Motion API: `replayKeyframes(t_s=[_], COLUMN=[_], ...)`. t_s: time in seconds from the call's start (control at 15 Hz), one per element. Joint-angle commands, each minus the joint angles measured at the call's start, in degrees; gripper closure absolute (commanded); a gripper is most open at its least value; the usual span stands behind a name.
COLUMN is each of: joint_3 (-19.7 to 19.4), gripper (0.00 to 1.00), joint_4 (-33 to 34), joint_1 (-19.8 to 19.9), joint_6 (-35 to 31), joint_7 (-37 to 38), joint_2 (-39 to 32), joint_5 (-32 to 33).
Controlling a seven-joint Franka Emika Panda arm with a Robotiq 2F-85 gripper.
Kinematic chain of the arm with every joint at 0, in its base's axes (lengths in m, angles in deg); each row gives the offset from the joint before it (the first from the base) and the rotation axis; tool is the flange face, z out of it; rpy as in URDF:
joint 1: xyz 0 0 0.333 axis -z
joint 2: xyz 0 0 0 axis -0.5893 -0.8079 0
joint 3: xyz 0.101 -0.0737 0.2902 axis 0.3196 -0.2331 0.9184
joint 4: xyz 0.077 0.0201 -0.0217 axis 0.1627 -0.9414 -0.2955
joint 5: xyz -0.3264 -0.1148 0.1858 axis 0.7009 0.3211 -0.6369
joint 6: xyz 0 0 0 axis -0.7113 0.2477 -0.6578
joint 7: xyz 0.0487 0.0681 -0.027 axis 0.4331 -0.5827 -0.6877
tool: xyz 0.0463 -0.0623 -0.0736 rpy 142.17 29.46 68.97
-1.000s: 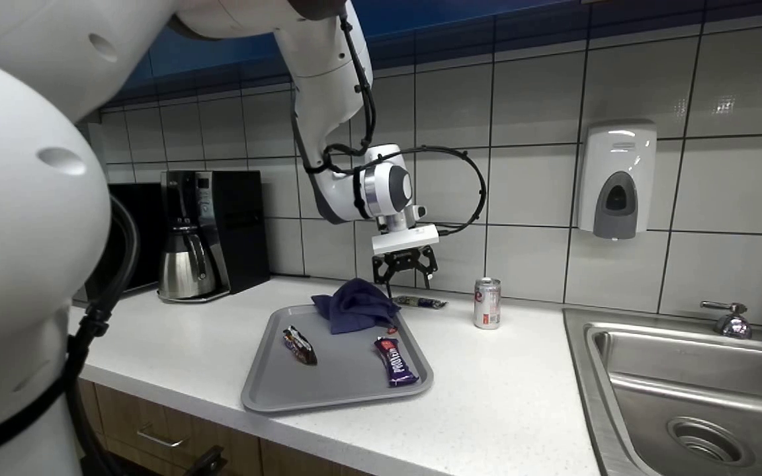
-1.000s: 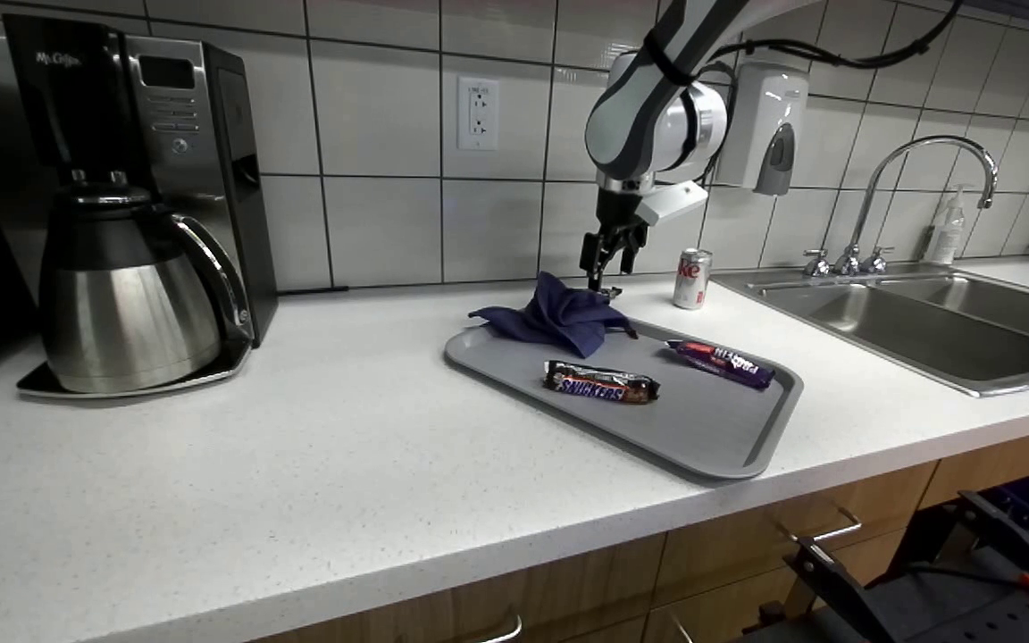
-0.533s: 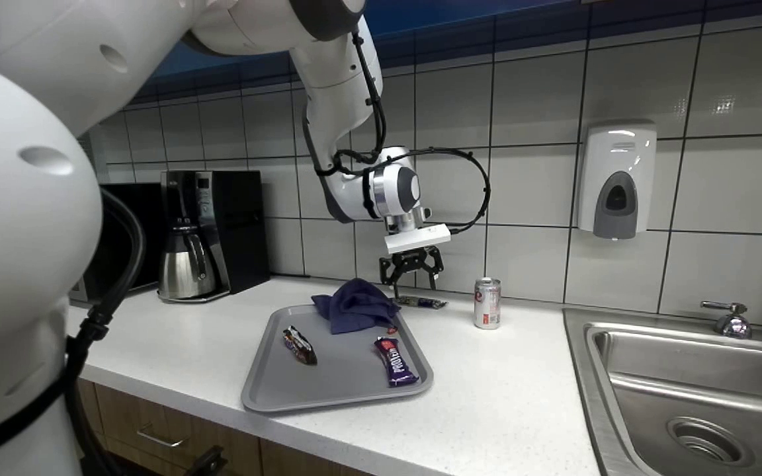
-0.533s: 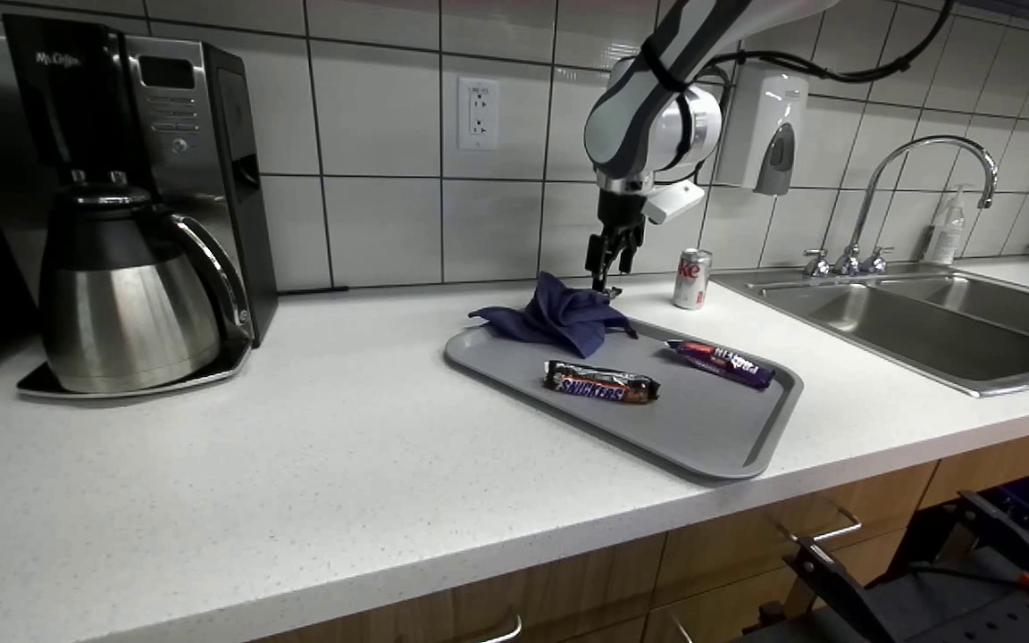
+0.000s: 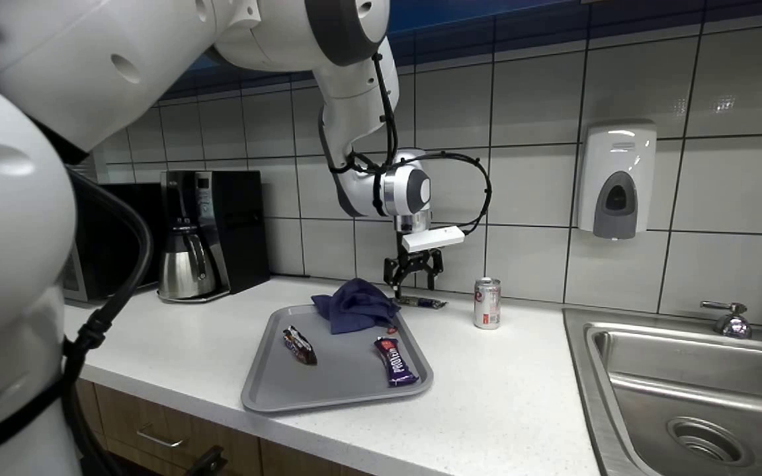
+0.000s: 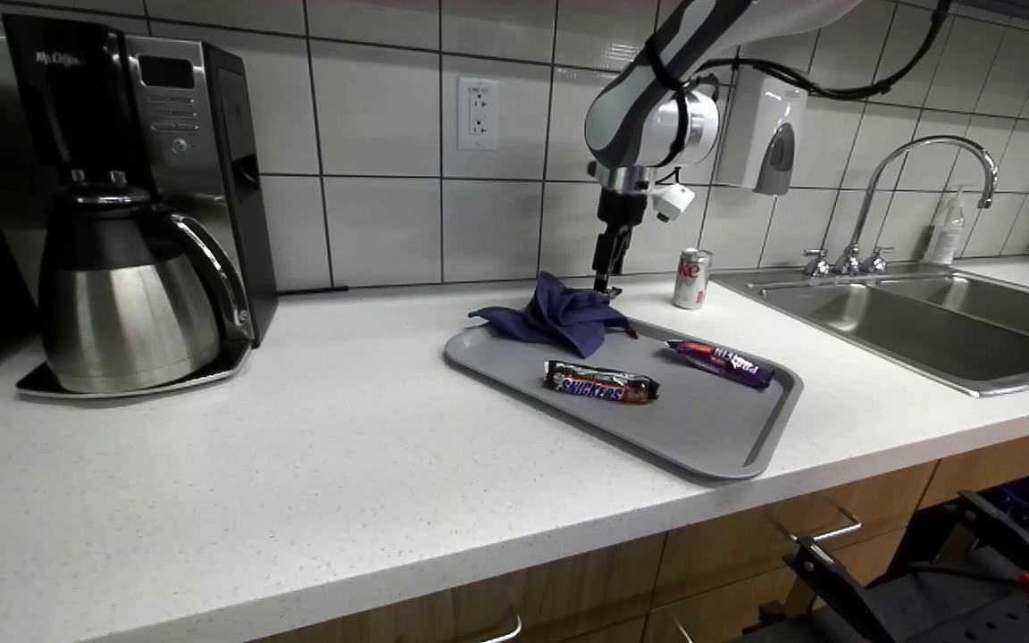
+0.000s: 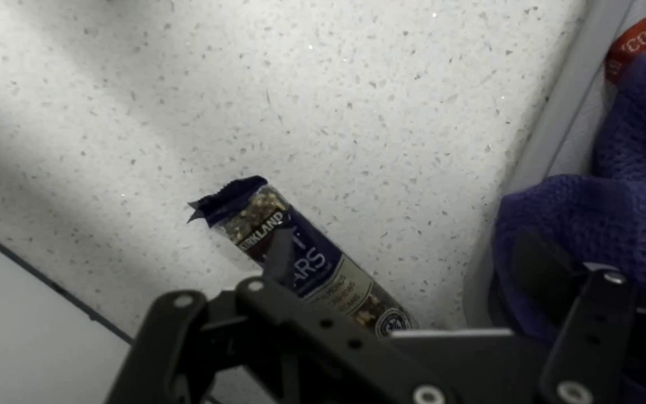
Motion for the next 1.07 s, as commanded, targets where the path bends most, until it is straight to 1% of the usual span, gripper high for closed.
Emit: replayKeyframes(t_s=[0.0, 0.27, 0.53, 1.0], joint_3=[0.9, -0.6, -0.8, -0.2], gripper=[0.0, 0.0, 0.0, 0.0], joint_4=[5.0, 7.9, 11.3, 18.6], joint_1=[0.6, -0.8, -1.1, -1.5], joint_6=[3.7, 3.9, 5.1, 9.6], joint_7=[-6.9, -9.0, -10.7, -14.7], joint_2=[-2.6, -4.8, -7.3, -11.6], joint_5=[-1.2, -0.1, -0.2, -1.0])
